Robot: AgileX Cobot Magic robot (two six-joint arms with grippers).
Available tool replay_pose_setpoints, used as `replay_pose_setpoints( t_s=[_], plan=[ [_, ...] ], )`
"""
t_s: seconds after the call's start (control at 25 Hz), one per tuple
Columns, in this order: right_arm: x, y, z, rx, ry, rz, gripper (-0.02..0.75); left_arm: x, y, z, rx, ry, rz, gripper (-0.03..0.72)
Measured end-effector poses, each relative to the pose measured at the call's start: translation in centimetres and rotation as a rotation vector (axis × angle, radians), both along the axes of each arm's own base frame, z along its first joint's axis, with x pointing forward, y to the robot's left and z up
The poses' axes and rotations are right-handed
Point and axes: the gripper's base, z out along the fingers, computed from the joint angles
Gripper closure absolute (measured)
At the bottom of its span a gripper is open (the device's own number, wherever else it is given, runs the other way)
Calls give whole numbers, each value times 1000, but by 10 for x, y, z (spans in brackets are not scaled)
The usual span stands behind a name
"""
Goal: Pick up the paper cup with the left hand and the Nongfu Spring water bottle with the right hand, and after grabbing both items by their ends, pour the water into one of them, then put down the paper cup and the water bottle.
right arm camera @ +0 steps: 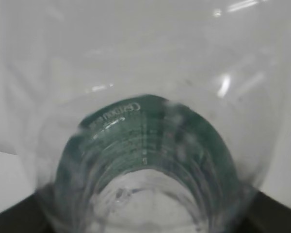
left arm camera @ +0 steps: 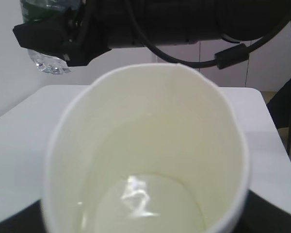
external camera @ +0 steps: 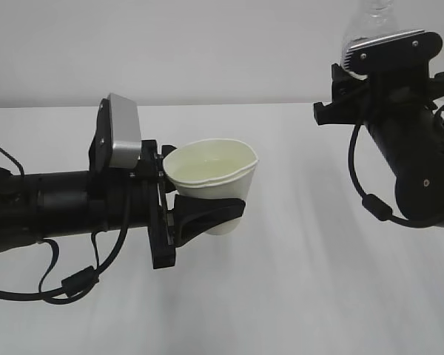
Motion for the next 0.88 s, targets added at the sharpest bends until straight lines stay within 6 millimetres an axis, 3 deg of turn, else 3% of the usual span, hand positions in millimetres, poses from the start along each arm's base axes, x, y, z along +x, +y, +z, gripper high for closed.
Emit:
replay_pose_setpoints(
  t_s=[0.88],
  plan=[
    [1,3,-16,55,123,24,265,0,0,0,-1,0,1,270]
  ],
)
